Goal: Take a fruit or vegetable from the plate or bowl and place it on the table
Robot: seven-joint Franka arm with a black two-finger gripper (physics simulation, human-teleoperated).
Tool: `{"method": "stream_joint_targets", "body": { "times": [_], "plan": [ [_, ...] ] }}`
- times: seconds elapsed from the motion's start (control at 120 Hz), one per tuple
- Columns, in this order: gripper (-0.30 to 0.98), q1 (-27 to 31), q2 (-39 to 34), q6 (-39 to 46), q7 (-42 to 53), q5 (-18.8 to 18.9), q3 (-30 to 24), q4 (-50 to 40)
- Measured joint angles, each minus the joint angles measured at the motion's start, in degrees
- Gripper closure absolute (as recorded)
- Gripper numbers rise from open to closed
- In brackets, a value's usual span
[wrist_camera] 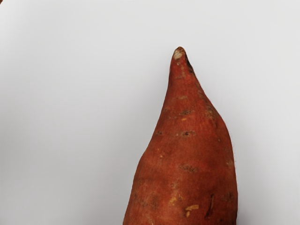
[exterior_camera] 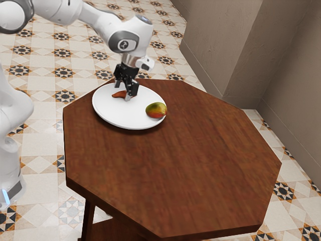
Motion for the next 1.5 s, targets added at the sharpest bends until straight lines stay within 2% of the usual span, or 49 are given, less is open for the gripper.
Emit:
{"method": "stream_joint_targets", "body": {
  "times": [0.242, 0.383, 0.517, 0.783, 0.917, 1.183, 1.283, 1.392, 1.5],
  "plan": [
    [0.42, -0.99, 0.48, 0.19, 0.12, 0.07, 0.04, 0.01],
    [0.55, -1.19, 0.51, 0.25, 0.24, 0.19, -0.04, 0.79],
    [0.56, -1.9, 0.87, 0.27, 0.42, 0.26, -0.48, 4.2],
    [0.56, -10.64, 5.69, -2.53, 1.22, -0.95, -0.89, 20.36],
    [0.56, -12.32, 10.58, -4.0, 1.54, -4.14, -3.32, 24.67],
    [0.55, -12.24, 20.95, -5.17, 1.99, -12.92, -9.65, 31.31],
    [0.55, -11.0, 24.05, -5.36, 2.12, -16.03, -12.21, 32.99],
    [0.55, -1.6, 27.0, -5.59, 2.23, -17.92, -23.06, 36.94],
    [0.55, 0.85, 28.81, -5.73, 2.33, -18.77, -26.23, 38.81]
  ]
}}
